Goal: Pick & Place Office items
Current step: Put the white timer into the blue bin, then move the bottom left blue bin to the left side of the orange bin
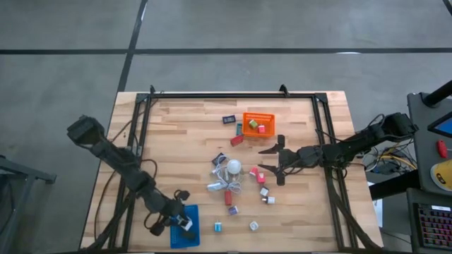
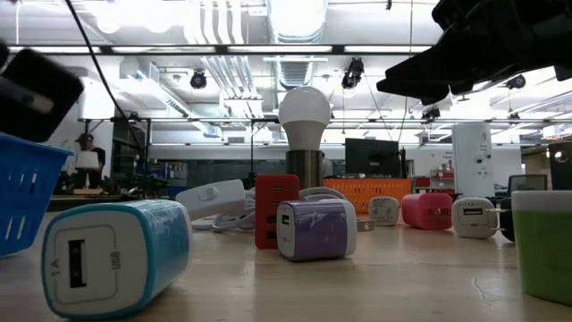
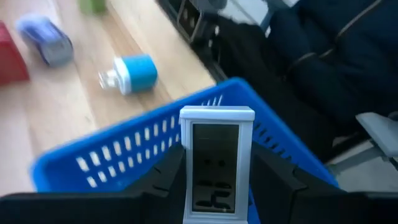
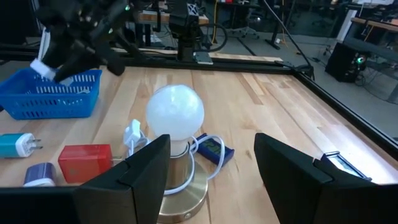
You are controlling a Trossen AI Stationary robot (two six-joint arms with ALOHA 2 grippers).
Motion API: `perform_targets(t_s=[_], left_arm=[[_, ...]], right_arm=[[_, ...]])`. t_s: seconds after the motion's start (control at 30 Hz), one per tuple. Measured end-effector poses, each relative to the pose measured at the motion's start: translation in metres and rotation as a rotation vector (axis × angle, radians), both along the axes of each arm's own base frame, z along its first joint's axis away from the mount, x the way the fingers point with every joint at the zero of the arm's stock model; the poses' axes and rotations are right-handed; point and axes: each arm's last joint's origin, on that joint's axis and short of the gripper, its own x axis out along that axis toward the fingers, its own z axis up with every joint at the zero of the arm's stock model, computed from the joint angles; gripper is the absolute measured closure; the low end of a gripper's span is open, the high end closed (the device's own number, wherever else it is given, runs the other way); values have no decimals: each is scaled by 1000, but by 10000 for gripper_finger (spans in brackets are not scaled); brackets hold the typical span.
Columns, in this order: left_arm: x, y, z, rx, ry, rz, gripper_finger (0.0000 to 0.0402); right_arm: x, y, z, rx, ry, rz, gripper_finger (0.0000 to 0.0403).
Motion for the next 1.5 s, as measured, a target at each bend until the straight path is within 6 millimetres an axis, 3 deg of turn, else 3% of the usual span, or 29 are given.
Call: perform_targets(t_s=[0.3, 0.63, 0.9, 1.07, 1.2, 1.5], left_arm=[[11, -12, -21, 5, 106, -13, 269], [10, -9, -18, 21, 93, 19, 269], [11, -5, -19, 46, 91, 154, 146], [12, -4, -17, 44, 81, 185, 119], [12, -4, -11, 52, 42, 185, 123], [5, 9, 25, 111, -126, 272, 127]], right_arm=[[0, 0, 0, 7, 0, -1, 175], [0, 0, -1, 22, 11, -4, 175], [-1, 0, -3, 22, 24, -5, 175], [-1, 0, -4, 27, 34, -6, 175], [-1, 0, -5, 42, 44, -9, 175], [-3, -1, -11, 73, 106, -19, 175]])
